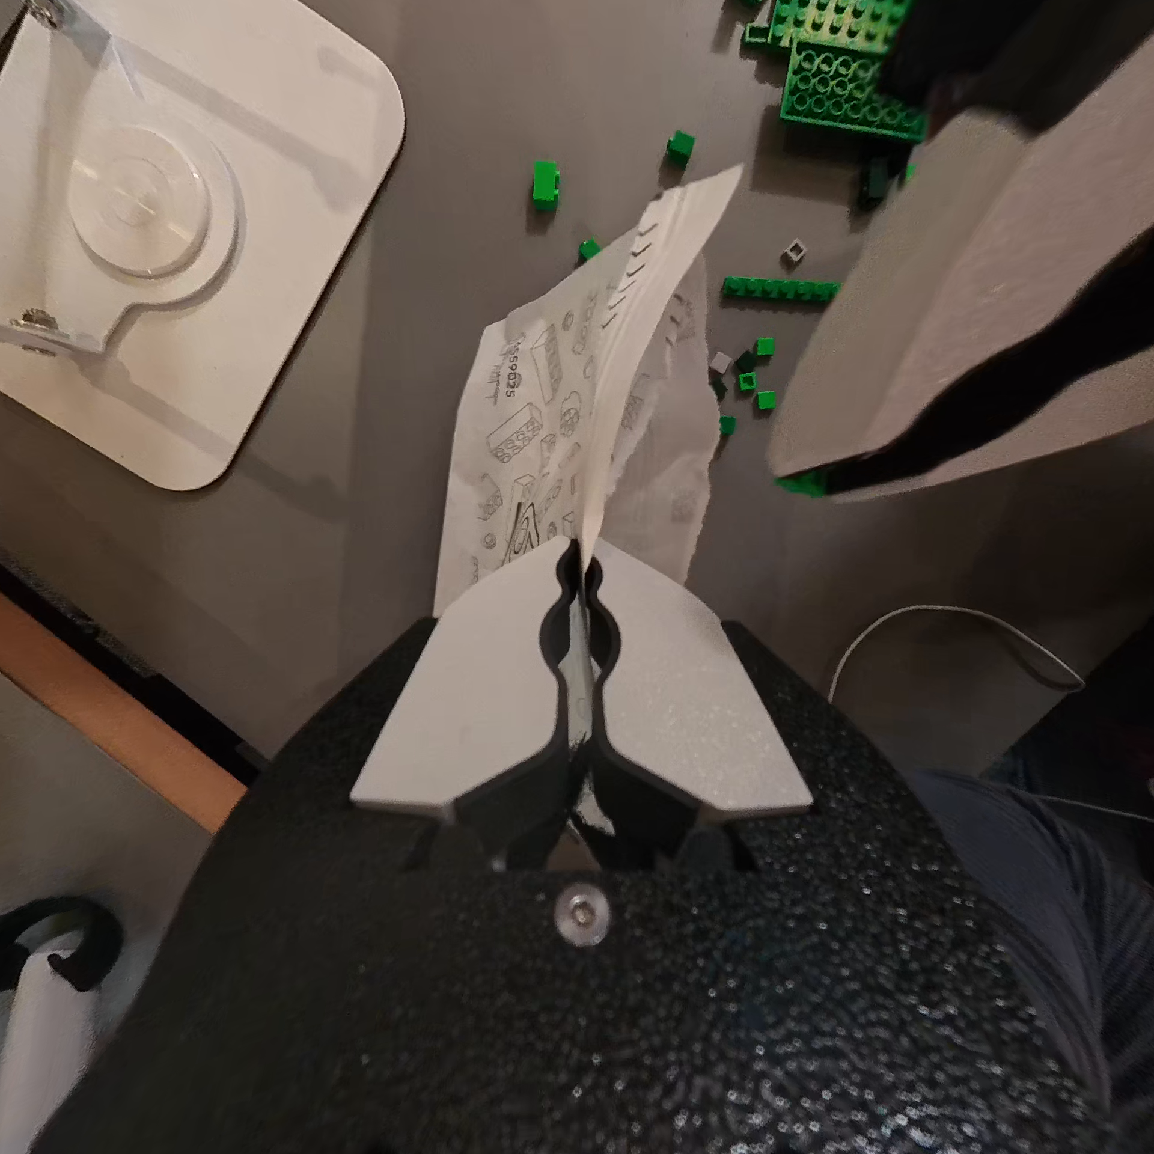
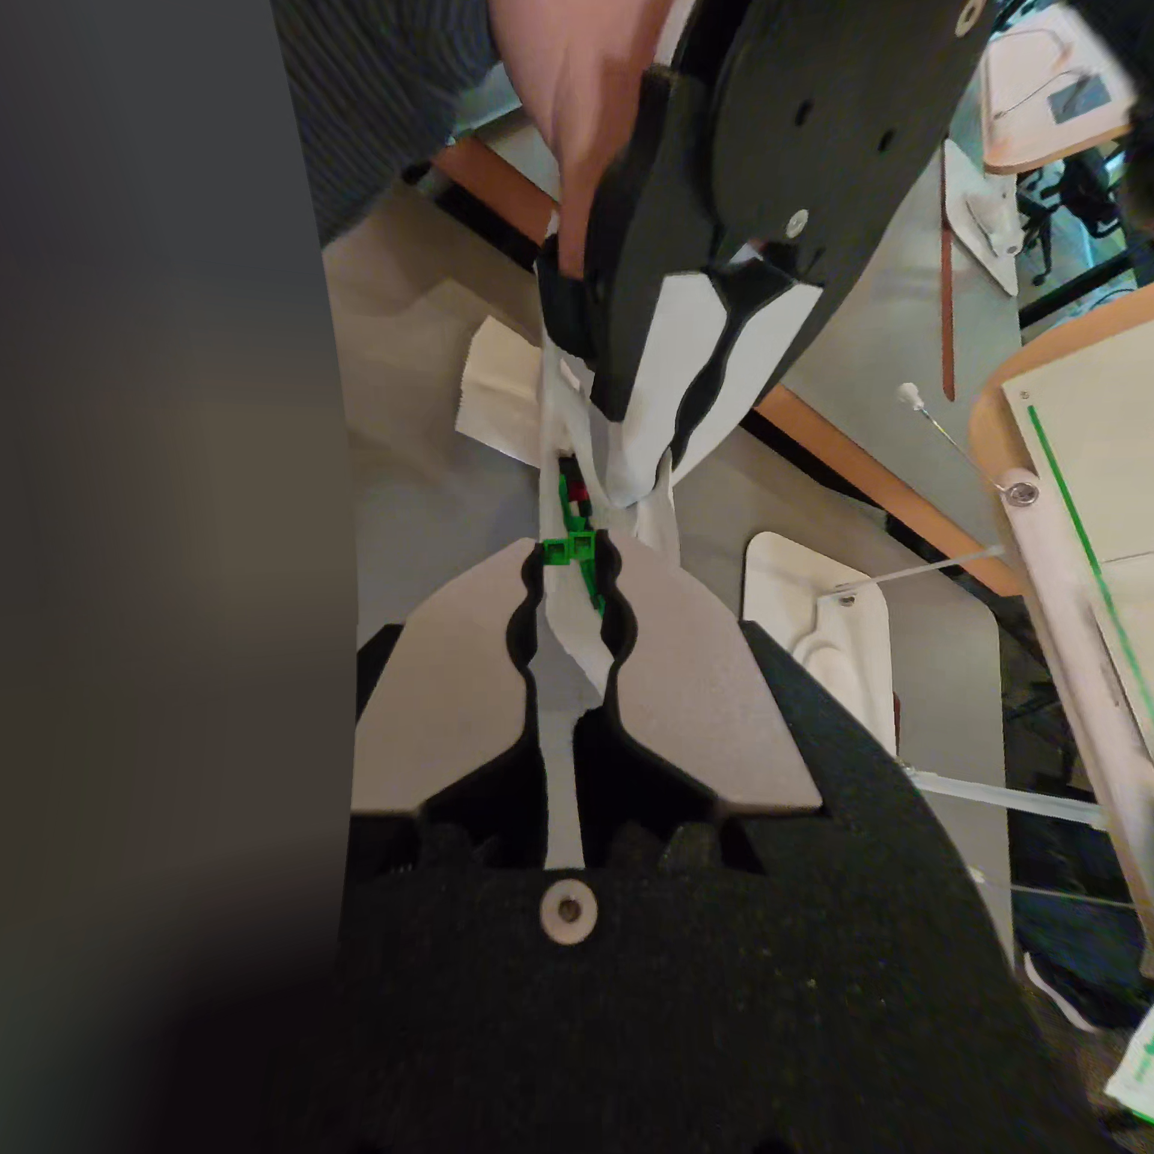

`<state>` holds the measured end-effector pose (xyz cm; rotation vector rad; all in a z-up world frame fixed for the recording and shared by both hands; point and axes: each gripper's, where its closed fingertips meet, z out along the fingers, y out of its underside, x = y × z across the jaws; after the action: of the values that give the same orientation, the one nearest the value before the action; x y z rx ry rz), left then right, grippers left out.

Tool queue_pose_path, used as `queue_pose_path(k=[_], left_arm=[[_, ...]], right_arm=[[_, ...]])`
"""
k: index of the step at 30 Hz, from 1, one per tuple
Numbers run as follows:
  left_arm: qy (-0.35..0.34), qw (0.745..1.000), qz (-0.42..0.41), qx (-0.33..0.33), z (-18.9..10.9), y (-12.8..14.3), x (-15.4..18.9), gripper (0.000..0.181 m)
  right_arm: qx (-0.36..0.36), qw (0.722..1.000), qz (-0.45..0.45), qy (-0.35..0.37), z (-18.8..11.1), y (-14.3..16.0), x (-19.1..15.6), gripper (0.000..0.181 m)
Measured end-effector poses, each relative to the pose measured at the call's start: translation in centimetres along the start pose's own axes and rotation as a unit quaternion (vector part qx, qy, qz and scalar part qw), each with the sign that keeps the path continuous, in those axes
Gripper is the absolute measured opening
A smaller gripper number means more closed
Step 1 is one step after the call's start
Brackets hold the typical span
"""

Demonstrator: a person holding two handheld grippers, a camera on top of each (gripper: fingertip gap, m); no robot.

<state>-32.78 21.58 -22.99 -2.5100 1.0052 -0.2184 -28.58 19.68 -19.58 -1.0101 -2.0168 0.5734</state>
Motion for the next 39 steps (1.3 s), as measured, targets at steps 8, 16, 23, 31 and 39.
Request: queue_pose_path(k=[8, 16, 23, 31, 39], left_arm=[[-0.001, 1.000, 0.013, 0.012, -0.2, -0.6, 0.3, 0.000], [-0.001, 1.000, 0.014, 0.014, -0.3, -0.6, 0.3, 0.000], [0.002, 1.000, 0.015, 0.013, -0.2, -0.6, 0.4, 0.000], [0.000, 1.000, 0.017, 0.012, -0.2, -0.7, 0.5, 0.000], [0.002, 1.000, 0.018, 0.009, -0.1, -0.7, 0.5, 0.000]], right_arm=[[-0.040, 0.997, -0.041, 0.042, 2.4, 1.2, 0.5, 0.016], [-0.047, 0.997, -0.040, 0.048, 3.0, 1.3, 0.6, 0.017], [-0.053, 0.997, -0.038, 0.044, 3.1, 1.3, 0.5, 0.023], [-0.059, 0.996, -0.050, 0.053, 2.9, 1.4, 0.6, 0.016], [-0.061, 0.996, -0.045, 0.036, 3.1, 1.4, 0.0, 0.016]])
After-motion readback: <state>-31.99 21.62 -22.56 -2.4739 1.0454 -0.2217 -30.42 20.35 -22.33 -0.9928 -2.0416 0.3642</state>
